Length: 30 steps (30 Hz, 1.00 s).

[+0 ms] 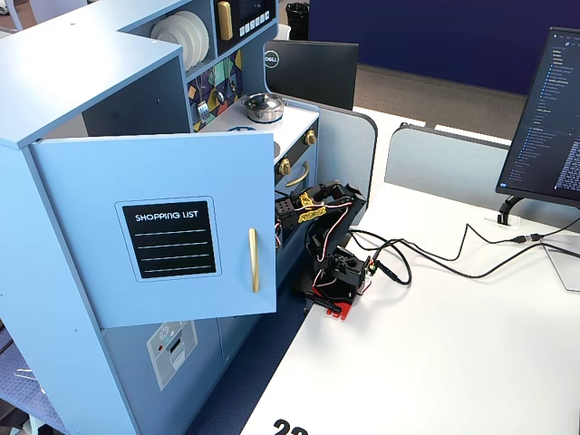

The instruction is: Pick up the green pineapple from the left cabinet and place it in the gray recipient

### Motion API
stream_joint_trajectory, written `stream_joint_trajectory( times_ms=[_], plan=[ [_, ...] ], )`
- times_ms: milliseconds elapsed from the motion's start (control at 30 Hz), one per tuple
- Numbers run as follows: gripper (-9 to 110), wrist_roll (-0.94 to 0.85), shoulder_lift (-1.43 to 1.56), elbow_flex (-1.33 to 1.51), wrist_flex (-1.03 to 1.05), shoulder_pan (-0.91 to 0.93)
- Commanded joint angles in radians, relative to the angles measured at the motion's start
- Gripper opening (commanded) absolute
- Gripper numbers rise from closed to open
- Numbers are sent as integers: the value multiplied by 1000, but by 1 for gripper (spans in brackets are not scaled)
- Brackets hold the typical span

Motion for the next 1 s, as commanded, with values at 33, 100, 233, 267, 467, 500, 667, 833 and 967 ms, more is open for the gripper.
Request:
stream_joint_trajectory(
  times_ms=[33,100,233,267,467,500,667,833,967],
  plan=[
    [44,25,-48,-120,-25,20],
    [44,25,-78,-150,-25,21],
    [43,28,-144,-213,-25,28],
    [43,28,-160,-229,-23,28],
    [43,26,-264,-325,-3,23],
    [43,29,-284,-345,5,21],
    [42,43,-390,-446,11,12],
    [27,25,-476,-549,21,-6],
    [0,32,-477,-566,-15,-40]
  ],
)
